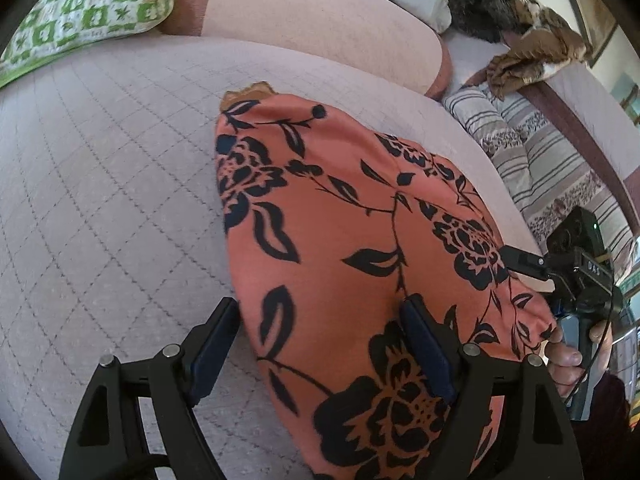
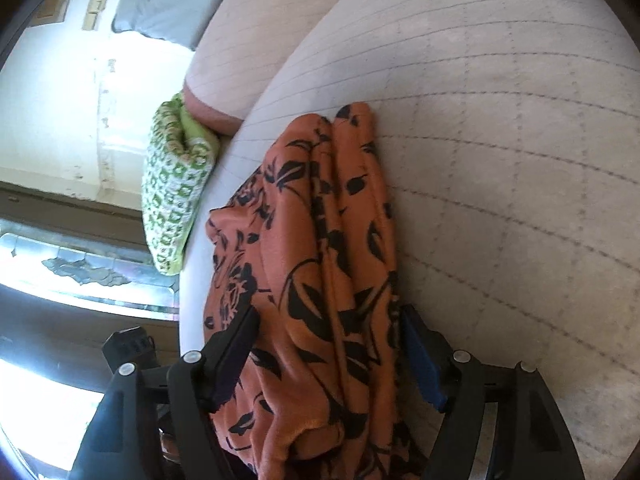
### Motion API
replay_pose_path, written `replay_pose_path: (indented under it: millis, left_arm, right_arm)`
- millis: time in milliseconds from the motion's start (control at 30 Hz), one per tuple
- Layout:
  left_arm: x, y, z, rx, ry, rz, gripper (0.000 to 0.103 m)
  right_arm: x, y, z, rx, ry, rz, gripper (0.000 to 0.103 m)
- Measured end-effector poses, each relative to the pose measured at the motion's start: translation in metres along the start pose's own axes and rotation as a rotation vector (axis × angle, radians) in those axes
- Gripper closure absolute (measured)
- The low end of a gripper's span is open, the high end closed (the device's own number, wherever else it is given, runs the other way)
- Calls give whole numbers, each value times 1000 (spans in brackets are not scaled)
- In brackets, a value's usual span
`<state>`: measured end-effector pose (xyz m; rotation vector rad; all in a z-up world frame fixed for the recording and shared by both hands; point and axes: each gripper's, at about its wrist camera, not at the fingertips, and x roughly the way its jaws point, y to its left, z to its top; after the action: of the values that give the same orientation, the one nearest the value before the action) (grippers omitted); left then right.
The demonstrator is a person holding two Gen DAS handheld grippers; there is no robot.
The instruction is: Fold small clothes
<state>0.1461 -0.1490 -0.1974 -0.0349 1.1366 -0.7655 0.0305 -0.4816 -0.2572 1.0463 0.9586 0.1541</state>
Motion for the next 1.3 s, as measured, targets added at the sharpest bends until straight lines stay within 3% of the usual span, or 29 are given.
replay_pose_path:
  millis: [500,800,1133,1233,1300]
  left_arm:
    - [10,-13,4,23,14,49,16]
    - [17,-18,7,45,23,37,16]
    - [14,-28,5,100,-13,13,20]
    - [19,-26,4,134,22,9,23]
    - [19,-17,6,87,32,-38,29]
  right_arm:
    - [43,23,-1,-138,60,68,31]
    - [49,26,-2,-176,64,40,44]
    - [47,46,-8,-224,50,-24,49]
    - [48,49,-9,-237,51,-45,49]
    - [52,49,-9,-243,56,-57,49]
